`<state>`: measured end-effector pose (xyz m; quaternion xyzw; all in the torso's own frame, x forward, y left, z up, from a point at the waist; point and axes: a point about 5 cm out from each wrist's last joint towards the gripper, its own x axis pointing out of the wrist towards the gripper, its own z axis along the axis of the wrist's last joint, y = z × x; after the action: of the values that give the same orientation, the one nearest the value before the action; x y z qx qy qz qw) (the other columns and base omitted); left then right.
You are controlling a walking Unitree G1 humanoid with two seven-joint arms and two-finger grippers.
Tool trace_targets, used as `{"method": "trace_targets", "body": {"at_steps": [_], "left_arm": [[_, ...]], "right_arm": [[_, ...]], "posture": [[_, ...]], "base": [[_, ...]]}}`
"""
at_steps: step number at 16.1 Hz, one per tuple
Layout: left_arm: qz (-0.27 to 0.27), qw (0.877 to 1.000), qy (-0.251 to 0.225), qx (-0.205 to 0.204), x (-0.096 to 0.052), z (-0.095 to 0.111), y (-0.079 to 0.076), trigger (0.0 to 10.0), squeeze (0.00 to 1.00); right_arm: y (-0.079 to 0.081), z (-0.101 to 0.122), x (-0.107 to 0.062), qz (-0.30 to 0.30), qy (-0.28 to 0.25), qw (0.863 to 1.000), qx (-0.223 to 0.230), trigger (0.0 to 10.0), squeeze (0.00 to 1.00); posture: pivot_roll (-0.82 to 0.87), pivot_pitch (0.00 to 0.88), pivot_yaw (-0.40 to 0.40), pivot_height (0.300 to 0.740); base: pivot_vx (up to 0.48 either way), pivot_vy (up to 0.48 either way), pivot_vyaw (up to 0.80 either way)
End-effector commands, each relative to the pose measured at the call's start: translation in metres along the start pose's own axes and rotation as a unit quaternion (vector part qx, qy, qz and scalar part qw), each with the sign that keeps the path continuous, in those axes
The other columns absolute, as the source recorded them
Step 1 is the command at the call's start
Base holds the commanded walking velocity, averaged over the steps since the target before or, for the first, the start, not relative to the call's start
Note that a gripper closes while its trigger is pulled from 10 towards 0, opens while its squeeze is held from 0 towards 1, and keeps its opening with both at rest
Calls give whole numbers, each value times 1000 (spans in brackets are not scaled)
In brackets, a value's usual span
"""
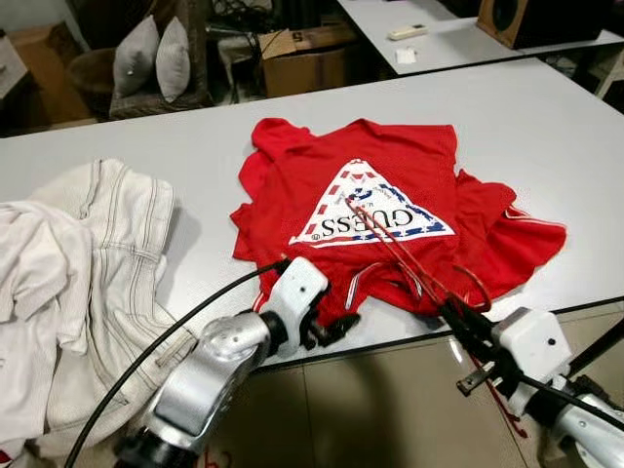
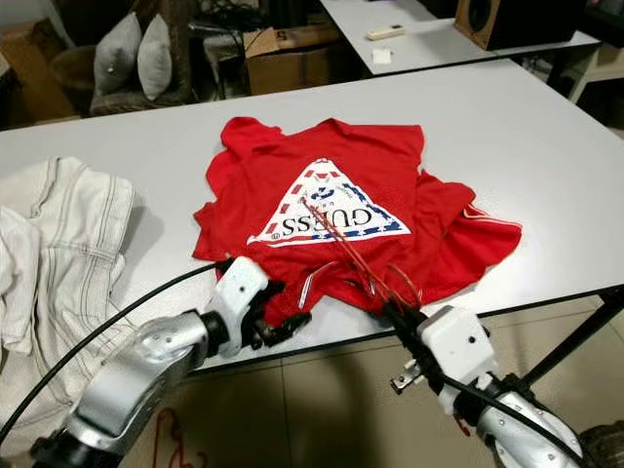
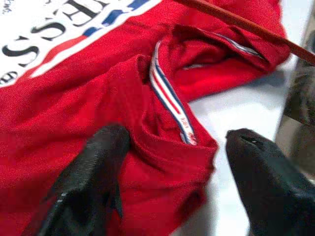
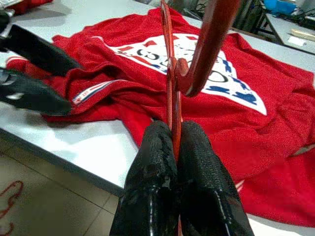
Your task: Hang hanger
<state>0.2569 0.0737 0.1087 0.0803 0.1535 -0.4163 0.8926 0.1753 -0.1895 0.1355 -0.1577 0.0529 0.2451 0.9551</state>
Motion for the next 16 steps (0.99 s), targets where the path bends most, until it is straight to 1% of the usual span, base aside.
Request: {"method": "trace_targets", "body": {"at_steps": [1,2,4,10,13,16], "left_arm": [[17,1000,4,6,-1,-1,5,1608,0],[15,1000,-2,2,-1,1,5,0,0],[13,1000,-11,-4,-4,3,6,0,0],[26,1000,-8,-5,-9,1,11,0,0],[41,999,3,-3,-9,-2,16,0,0],[63,998,6,-3,-10,-3,22,0,0]], "right_arm": [[1,3,1,1,-4,1000,-3,10000,0],[1,4,1,0,-4,1000,-3,10000,0],[1,2,1,0,-3,1000,-4,10000,0],[0,3,4,6,-5,1000,-8,10000,0],[1,3,5,11,-8,1000,-8,10000,0],[-2,5,4,11,-12,1000,-13,10000,0]], "posture": [[-17,75,123,740],[-15,73,121,740],[-6,68,113,740],[0,66,110,740],[6,67,108,740],[6,65,110,740]], "base": [[0,0,0],[0,0,0],[0,0,0],[0,0,0],[0,0,0],[0,0,0]]}}
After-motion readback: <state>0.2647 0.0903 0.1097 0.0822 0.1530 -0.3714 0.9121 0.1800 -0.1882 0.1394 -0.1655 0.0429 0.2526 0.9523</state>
